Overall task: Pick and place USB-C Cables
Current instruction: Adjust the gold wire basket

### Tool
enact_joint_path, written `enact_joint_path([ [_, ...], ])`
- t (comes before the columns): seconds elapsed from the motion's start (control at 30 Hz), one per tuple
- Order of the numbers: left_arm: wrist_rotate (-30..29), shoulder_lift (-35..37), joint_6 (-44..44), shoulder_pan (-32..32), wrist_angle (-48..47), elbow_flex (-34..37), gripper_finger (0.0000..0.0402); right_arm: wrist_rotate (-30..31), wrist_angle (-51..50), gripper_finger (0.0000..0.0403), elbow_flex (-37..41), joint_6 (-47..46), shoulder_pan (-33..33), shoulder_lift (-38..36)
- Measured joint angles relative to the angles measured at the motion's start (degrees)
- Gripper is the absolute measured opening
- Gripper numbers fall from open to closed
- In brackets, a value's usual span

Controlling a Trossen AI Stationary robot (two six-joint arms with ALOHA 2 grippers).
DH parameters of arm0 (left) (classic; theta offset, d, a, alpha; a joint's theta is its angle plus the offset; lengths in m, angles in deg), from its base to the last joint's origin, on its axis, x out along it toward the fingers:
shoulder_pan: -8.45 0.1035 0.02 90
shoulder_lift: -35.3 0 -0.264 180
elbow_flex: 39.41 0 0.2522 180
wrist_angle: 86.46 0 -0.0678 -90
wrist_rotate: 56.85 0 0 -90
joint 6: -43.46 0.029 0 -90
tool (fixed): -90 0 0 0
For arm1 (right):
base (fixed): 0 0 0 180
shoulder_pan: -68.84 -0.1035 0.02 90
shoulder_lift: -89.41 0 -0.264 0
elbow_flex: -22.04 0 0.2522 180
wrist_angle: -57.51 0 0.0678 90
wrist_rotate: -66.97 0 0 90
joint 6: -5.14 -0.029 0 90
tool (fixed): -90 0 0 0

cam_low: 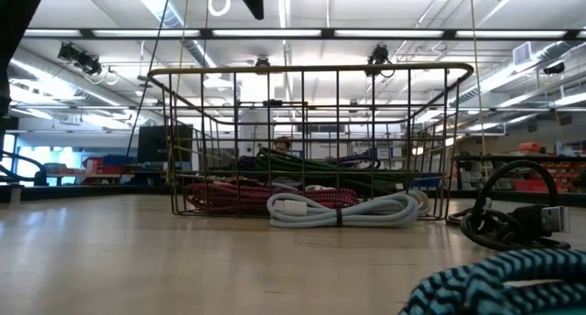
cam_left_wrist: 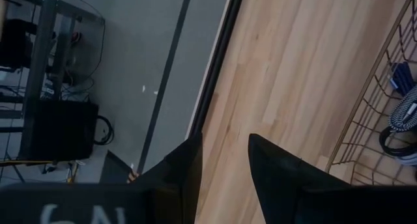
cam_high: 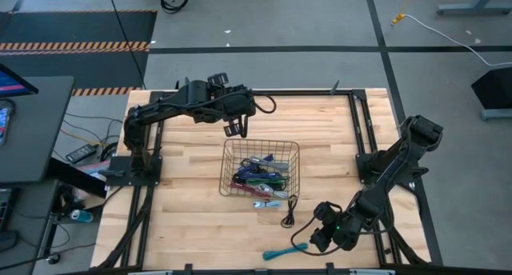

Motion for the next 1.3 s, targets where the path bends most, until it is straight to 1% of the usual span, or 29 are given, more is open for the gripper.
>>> enact_joint_path([
  [0.07,0.0,-0.02,-0.45,0.0,0.0,0.0,0.013,0.02,3.17,0.0174,2.64,0.04,0.1,0.0],
  [0.17,0.0,-0.02,-1.42,0.0,0.0,0.0,0.013,-0.02,11.92,0.0174,6.52,0.07,0.14,0.0],
  [0.23,0.0,-0.02,-1.68,0.0,0.0,0.0,0.013,-0.25,15.39,0.0174,8.41,0.55,0.14,0.0],
  [0.5,0.12,-0.04,-2.94,0.0,0.0,0.0,0.013,-4.86,15.22,0.0174,10.59,5.11,1.46,0.0],
  [0.57,1.55,-0.04,-3.11,-0.02,0.01,0.0,0.013,-4.75,15.0,0.0173,10.89,6.47,2.02,0.0],
  [0.67,5.27,-0.04,-4.74,-0.27,0.0,0.0,0.013,-3.41,15.35,0.0165,10.89,7.44,3.53,0.02],
  [0.77,7.09,-0.04,-6.62,-1.35,0.0,0.0,0.013,-3.02,15.58,0.0133,10.89,9.35,5.26,0.01],
  [0.83,7.28,-0.04,-7.5,-2.65,0.0,0.0,0.013,-2.93,15.62,0.0093,10.89,10.67,6.29,-0.04],
  [0.93,7.34,-0.04,-9.45,-5.38,0.0,0.0,0.013,-2.95,15.62,0.0021,10.89,13.03,7.46,-0.05],
  [0.97,7.39,-0.04,-10.7,-6.55,0.0,0.0,0.013,-2.95,15.66,0.0012,10.89,13.96,7.78,-0.07],
  [1.1,8.52,-0.04,-15.24,-12.23,0.01,0.0,0.013,-2.95,15.64,0.0006,10.83,16.47,9.09,-0.92],
  [1.3,8.68,-0.04,-21.29,-20.9,0.0,0.0,0.013,-2.15,15.8,0.0003,8.36,24.49,10.61,-5.54],
])
